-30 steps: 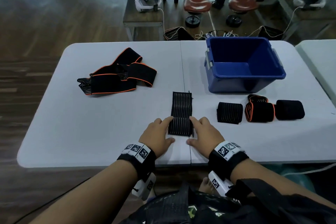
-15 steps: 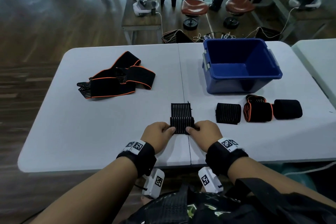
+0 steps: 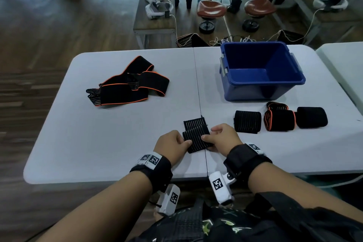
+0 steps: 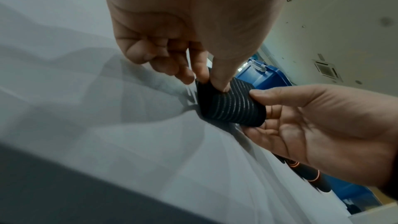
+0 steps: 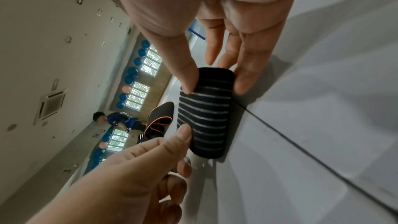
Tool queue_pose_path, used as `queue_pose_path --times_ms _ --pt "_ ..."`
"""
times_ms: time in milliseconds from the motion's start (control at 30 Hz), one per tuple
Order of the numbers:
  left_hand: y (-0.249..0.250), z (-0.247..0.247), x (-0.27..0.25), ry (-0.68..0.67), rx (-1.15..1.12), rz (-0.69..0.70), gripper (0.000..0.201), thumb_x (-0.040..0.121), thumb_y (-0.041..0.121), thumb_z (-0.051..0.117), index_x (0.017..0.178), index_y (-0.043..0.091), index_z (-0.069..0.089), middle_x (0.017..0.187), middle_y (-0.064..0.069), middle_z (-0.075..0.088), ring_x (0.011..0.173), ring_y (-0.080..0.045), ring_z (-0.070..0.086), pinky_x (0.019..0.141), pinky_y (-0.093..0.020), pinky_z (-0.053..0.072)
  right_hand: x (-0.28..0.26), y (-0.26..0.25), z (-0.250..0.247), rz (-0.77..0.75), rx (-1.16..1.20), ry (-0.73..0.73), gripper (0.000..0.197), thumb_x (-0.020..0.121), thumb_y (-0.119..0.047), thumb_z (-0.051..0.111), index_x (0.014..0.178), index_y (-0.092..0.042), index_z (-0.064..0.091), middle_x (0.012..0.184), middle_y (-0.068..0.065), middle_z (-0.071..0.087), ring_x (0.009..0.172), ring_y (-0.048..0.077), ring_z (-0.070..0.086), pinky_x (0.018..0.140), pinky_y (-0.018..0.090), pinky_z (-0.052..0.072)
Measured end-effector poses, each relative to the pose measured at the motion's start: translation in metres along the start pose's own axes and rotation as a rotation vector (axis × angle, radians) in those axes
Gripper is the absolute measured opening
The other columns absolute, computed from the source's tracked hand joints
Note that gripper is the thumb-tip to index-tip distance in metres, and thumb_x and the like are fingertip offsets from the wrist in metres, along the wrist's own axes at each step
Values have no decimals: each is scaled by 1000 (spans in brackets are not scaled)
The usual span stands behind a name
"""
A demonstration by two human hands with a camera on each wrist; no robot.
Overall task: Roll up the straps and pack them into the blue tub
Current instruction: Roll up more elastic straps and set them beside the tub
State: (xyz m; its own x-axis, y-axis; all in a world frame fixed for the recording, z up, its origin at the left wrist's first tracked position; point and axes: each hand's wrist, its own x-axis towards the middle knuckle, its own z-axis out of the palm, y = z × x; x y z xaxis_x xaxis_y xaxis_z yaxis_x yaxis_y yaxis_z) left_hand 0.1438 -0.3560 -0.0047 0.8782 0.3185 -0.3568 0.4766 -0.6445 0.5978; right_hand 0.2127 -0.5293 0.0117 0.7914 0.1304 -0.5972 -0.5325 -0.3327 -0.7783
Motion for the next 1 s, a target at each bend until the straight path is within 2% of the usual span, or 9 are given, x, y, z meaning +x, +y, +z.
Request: queue_pose_path --times_ms 133,200,300,400,500,567,667,833,1000 --pt "-3 -2 -2 58 -44 85 29 80 38 76 98 24 58 95 3 58 85 -13 58 74 -29 47 -5 -1 4 -36 45 -89 50 82 4 74 124 -9 50 119 11 62 98 26 65 68 42 61" --pt "-5 -1 -3 50 -56 141 44 79 35 78 117 29 56 108 3 54 97 -11 56 85 -27 46 -7 -3 4 -54 107 -165 53 83 13 67 127 -10 47 125 14 63 98 24 65 58 31 58" --pt "-10 1 -1 31 -44 217 71 74 37 78 139 35 48 127 5 50 117 -15 50 103 -33 44 -10 -3 2 -141 55 -237 69 83 20 61 137 -15 37 124 10 63 97 15 64 57 17 54" --pt "-13 2 1 -33 -15 258 71 71 39 78 137 34 52 134 8 51 124 -17 49 108 -36 42 -10 1 -2 -215 -38 -277 75 81 23 59 140 -17 36 113 0 64 97 10 63 63 13 52" --pt "-8 1 -1 -65 18 270 56 74 34 78 127 28 60 124 10 59 112 -11 54 96 -27 43 -10 3 -3 -266 -103 -250 76 79 21 62 139 -19 39 115 3 64 96 8 61 67 10 51" --pt "-5 1 -4 -95 -9 238 45 77 29 77 119 28 60 112 11 65 99 -9 56 85 -22 42 -10 5 -4 -302 -139 -214 79 77 18 66 140 -22 40 126 8 59 95 10 61 70 14 52" --pt "-3 1 -7 -142 -82 220 37 76 26 76 109 30 59 101 11 68 93 -10 63 81 -25 50 -11 9 -8 -322 -213 -224 85 79 11 69 149 -25 35 136 -2 47 91 12 61 72 19 55" --pt "1 3 -7 -197 -185 209 39 73 30 72 110 32 63 99 10 70 91 -7 65 83 -28 54 -10 20 -18 -291 -234 -236 60 85 2 69 140 -17 51 118 5 61 84 10 64 74 20 55" --pt "10 12 -4 -195 -79 273 44 82 31 72 123 31 56 109 8 63 90 -8 61 81 -24 49 -6 41 -27 -197 -125 -123 36 87 -7 73 118 -16 58 107 14 70 95 29 71 83 48 61"
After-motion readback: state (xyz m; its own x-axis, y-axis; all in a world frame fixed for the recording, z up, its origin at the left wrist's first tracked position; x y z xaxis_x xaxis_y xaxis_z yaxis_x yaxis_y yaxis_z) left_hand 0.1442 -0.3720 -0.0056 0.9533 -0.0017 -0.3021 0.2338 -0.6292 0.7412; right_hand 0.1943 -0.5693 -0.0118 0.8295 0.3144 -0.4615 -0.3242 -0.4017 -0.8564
